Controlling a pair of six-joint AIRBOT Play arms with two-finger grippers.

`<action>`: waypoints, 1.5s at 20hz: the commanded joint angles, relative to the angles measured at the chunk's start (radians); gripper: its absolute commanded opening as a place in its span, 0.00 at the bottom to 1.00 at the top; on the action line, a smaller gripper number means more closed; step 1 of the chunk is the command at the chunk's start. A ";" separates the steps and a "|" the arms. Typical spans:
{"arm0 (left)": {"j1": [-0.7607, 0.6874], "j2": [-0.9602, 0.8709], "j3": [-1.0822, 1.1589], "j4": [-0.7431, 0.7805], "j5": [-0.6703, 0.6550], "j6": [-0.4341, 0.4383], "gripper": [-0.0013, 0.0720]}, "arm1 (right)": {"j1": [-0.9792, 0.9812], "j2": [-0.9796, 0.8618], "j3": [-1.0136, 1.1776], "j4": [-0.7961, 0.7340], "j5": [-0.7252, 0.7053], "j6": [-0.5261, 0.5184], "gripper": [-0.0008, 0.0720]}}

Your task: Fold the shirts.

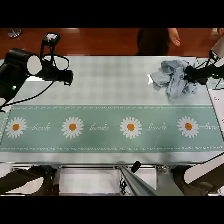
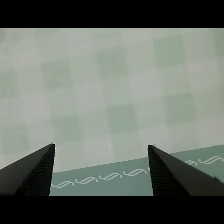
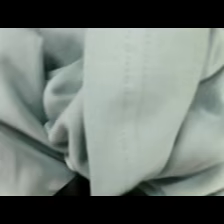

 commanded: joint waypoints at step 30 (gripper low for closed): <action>0.001 0.318 0.146 -0.092 -0.462 0.025 1.00 | 0.978 0.578 -0.258 -0.232 0.115 0.021 0.04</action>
